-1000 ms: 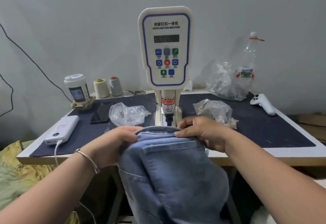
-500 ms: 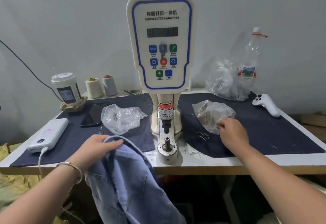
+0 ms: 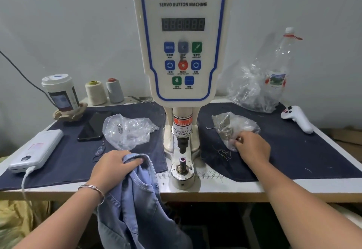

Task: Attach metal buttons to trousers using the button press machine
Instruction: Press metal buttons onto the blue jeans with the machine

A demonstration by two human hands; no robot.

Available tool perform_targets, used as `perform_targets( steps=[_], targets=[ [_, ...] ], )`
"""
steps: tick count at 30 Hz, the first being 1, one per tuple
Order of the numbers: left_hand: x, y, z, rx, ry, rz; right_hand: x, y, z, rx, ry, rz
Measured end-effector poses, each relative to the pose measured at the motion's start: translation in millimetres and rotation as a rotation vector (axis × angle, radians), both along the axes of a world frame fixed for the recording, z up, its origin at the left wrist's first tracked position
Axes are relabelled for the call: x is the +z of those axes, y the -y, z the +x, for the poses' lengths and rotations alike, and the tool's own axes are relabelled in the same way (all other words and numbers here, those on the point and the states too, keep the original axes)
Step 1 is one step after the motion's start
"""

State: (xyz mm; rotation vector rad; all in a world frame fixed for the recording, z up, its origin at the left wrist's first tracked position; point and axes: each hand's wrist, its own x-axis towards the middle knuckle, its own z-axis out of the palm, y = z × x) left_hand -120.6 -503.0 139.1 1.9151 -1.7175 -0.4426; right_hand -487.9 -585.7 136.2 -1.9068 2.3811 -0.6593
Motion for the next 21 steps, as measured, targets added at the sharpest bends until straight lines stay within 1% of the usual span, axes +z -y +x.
perform_targets(
  steps=[7,12,18,21],
  targets=[
    [1.8,-1.7,1.0,0.006,-0.064,0.012,-1.4,0.1,-0.8,-0.011,0.017,-0.016],
    [1.0,-1.0,2.3,0.005,-0.074,0.008,-2.4,0.7,-0.7,-0.037,0.010,-0.022],
    [-3.9,2.1,4.4,0.005,-0.075,-0.008,-2.7,-2.7,0.8,-0.023,0.055,-0.076],
    [-4.6,2.8,4.4,0.000,-0.073,-0.009,-2.4,-2.6,2.2,-0.008,0.020,-0.044]
  ],
)
